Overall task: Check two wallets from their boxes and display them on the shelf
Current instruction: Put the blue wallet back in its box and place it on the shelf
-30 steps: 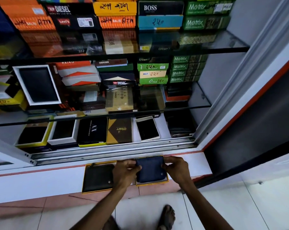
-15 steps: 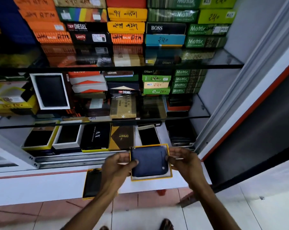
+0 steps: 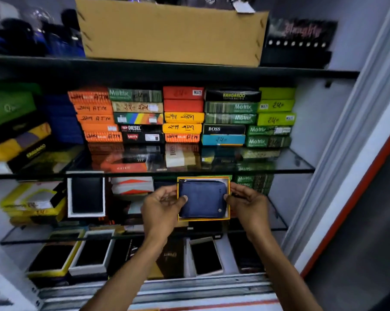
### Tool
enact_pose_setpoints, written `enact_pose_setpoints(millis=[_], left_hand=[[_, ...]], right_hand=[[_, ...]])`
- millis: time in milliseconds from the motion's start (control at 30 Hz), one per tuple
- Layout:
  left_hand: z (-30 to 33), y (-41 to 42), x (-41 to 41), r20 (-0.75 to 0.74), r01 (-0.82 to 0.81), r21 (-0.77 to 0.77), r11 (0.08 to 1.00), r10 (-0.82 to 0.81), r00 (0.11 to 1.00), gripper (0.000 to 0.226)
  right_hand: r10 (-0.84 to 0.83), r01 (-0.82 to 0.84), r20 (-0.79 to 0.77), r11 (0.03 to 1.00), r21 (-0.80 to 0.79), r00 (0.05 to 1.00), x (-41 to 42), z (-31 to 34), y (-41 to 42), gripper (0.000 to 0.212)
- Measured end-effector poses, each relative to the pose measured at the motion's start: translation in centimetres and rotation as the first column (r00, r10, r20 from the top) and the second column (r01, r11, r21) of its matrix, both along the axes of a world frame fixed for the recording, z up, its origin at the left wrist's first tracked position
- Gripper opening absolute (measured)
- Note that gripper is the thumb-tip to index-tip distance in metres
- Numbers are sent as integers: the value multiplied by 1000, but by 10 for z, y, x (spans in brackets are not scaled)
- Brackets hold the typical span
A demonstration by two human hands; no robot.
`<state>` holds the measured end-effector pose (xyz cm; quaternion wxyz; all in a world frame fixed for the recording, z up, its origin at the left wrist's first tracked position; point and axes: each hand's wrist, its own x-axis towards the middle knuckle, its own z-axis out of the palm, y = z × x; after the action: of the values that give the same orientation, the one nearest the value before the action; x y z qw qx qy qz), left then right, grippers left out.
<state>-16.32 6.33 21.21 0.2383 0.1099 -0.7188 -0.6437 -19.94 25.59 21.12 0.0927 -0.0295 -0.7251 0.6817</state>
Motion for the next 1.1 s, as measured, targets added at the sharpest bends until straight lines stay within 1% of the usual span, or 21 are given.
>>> enact_pose_setpoints(millis=[133,200,300,500,567,667,733,833,900,933,967,1033,1100], left_hand=[[-16,7,-43,56,-42,-94,995,47,997,27],[-24,12,-59,74,-42,-95,995,49,996,27],[-30,17,-73,88,-7,-88,996,14,996,23],[-37,15,-81,121,88,-92,992,-76,990,34],[-38,10,-81,135,114,-57,992,-105,985,39],[-38,0,-66,182,131,-22,991,-125,975,48],[-39,-10,-44,172,127,25,992,-130,976,42],[-46,-31,3,176,89,12,996,-90,980,32],[-59,-49,41,217,59,18,998,-62,974,24],[-68,-59,62,242,38,29,999,-43,969,20],[-78,-68,79,282,15,30,999,-23,959,16],[-104,-87,112,406,-31,23,999,19,914,10],[-140,-108,141,543,-78,0,997,65,837,9]], right_hand=[[-38,35,43,997,68,998,-43,-24,-1,32],[-46,43,38,996,75,998,-59,-29,-1,35],[-48,41,57,992,116,997,-73,-35,2,39],[-23,7,93,986,167,995,-78,-45,8,46],[-15,2,73,985,171,997,-74,-46,8,49],[-54,53,6,988,142,999,-53,-41,4,51],[-55,60,-54,993,103,997,-26,-38,-4,48],[-8,29,-150,990,140,989,24,-48,-22,38],[9,10,-114,987,163,993,56,-69,-40,33],[40,-27,-69,983,183,997,71,-85,-49,29],[83,-77,-16,967,242,996,83,-101,-58,25],[187,-225,134,899,375,973,108,-138,-75,20],[271,-386,313,830,403,910,125,-169,-93,17]])
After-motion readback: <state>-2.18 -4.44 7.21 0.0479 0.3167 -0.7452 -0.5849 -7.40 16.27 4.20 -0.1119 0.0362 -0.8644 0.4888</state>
